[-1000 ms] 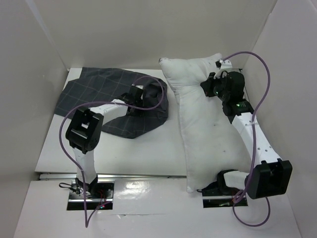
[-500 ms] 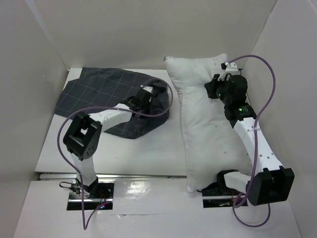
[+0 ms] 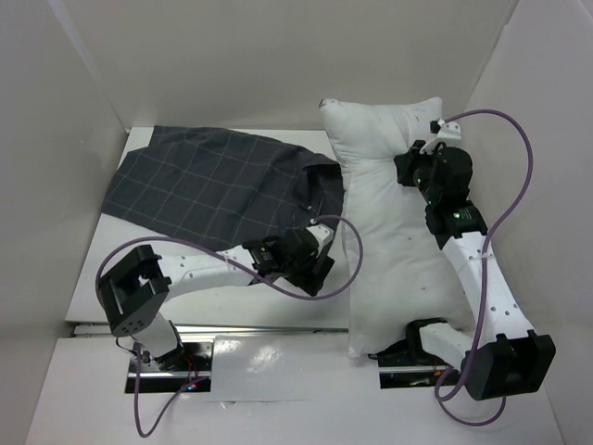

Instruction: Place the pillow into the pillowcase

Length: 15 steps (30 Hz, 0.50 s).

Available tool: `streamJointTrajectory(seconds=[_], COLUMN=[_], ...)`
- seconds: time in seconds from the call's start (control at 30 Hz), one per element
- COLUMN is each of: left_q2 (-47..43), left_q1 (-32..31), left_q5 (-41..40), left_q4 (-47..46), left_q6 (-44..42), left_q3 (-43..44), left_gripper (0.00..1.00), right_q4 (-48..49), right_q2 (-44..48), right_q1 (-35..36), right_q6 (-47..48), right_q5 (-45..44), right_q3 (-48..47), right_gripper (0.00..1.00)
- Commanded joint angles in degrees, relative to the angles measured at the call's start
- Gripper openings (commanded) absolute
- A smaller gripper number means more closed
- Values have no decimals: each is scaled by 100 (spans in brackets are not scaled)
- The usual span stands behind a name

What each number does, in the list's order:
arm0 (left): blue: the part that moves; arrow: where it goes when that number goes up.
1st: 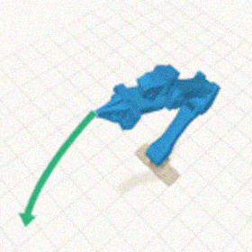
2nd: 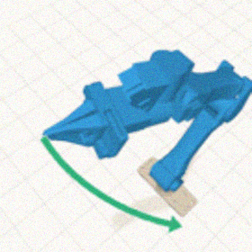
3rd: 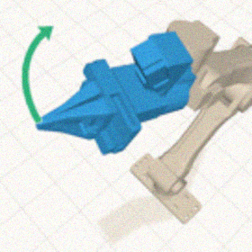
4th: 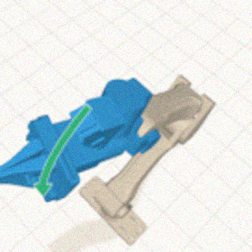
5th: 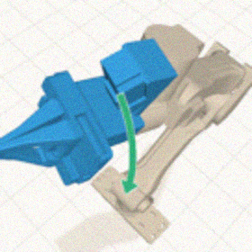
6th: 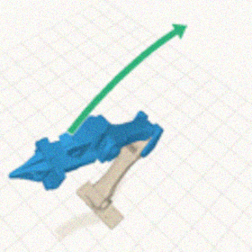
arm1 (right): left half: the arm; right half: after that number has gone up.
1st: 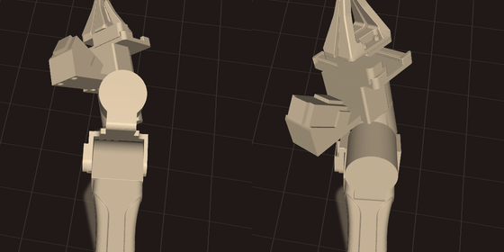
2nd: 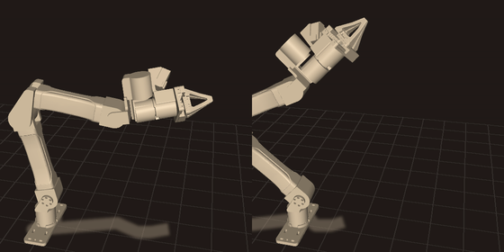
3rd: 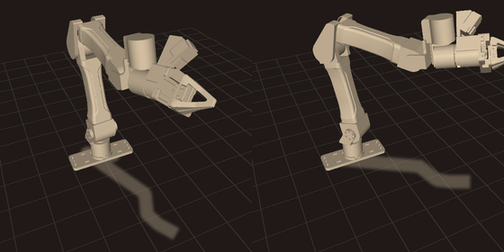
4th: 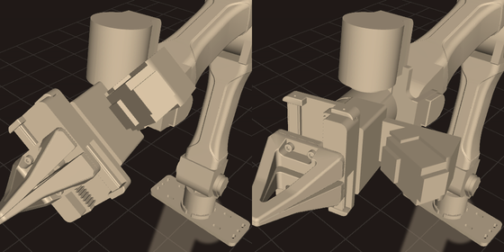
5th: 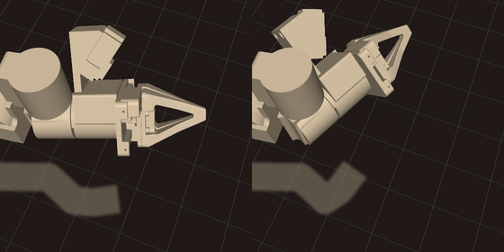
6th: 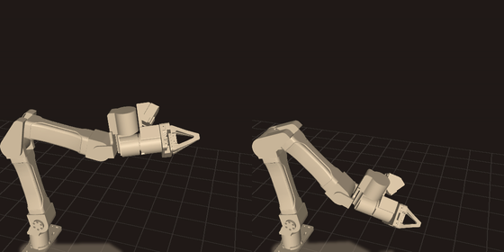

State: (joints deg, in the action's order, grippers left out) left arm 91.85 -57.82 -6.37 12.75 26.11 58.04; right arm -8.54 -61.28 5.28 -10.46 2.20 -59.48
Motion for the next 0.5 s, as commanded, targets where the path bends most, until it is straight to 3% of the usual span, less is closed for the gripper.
streamJointTrajectory(seconds=[0.0, 0.2, 0.47], left_q2=[-490, -907, 1175], left_q1=[-10, 200, 1106], left_q5=[-162, -1366, -1491], left_q4=[218, 641, 852], left_q6=[219, 298, -69], left_q3=[85, 453, 2524], left_gripper=[100, 100, 100], right_q4=[-25, -139, -253], right_q2=[151, 203, 467], right_q1=[-36, -36, -88], right_q6=[-123, -176, -237], right_q5=[-219, -447, -615], right_q3=[-72, -72, -11], right_gripper=[0, 0, 0])
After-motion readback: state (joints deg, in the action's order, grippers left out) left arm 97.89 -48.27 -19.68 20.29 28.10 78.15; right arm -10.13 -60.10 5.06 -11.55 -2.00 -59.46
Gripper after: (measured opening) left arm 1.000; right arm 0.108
